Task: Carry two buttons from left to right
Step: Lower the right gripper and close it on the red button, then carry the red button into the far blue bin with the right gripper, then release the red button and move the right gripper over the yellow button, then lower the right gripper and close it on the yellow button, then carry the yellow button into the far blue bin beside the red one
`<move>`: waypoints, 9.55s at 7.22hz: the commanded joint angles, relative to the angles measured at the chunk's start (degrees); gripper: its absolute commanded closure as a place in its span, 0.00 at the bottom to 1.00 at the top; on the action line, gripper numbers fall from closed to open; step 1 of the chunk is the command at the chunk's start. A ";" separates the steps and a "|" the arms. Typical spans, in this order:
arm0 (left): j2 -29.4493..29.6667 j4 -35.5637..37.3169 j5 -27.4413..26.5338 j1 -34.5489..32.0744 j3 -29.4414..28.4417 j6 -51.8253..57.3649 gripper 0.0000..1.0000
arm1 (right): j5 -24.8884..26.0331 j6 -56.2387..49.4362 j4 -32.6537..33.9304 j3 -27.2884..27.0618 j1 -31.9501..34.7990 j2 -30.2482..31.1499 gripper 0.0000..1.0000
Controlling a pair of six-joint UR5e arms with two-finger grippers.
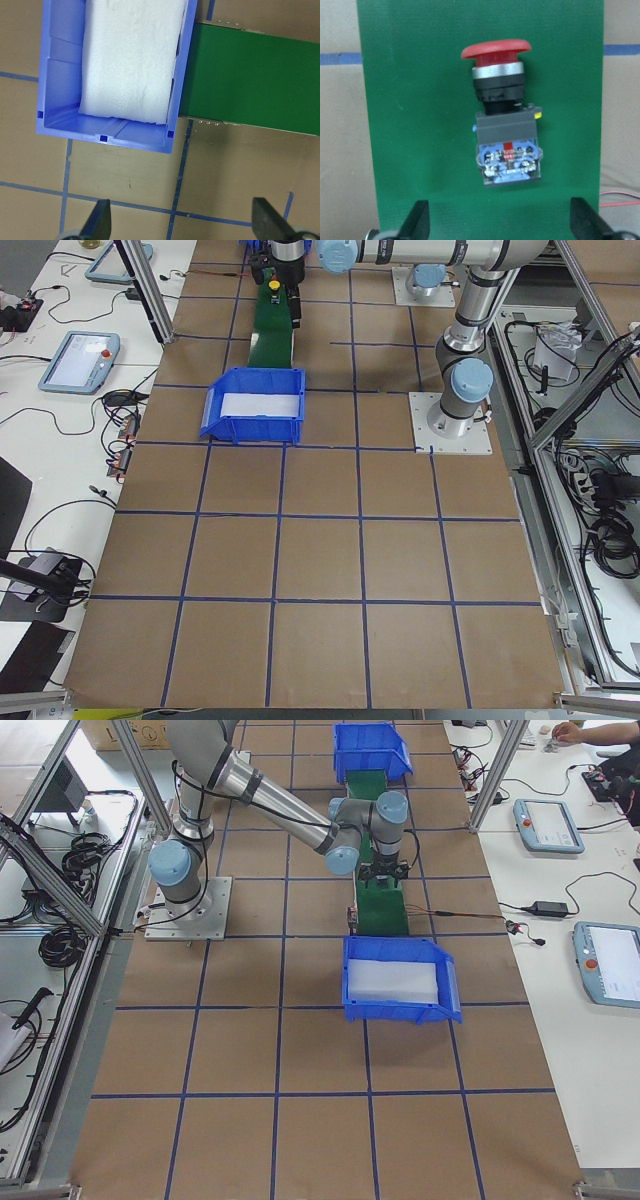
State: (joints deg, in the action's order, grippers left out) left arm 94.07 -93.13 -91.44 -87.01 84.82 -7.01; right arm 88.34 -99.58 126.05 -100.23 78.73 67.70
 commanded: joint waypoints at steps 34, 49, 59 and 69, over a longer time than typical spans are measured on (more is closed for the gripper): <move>-0.20 -0.04 -0.15 0.00 0.00 0.59 0.00 | -2.65 -6.96 -12.24 13.31 -4.85 1.39 0.00; -0.20 -0.04 -0.15 0.00 0.00 0.59 0.00 | -2.38 -5.71 -5.90 4.08 -1.82 -0.55 0.00; -0.20 -0.04 -0.15 0.00 0.00 0.59 0.00 | -0.89 -7.72 -6.61 7.40 -5.66 3.38 0.93; -0.20 0.05 -0.14 0.00 0.00 0.59 0.00 | -0.81 -27.60 -8.36 12.51 -30.91 -8.64 0.76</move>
State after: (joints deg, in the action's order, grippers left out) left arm 94.05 -93.04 -91.51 -87.01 84.77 -6.43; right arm 87.25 -127.33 117.87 -87.82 47.80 59.27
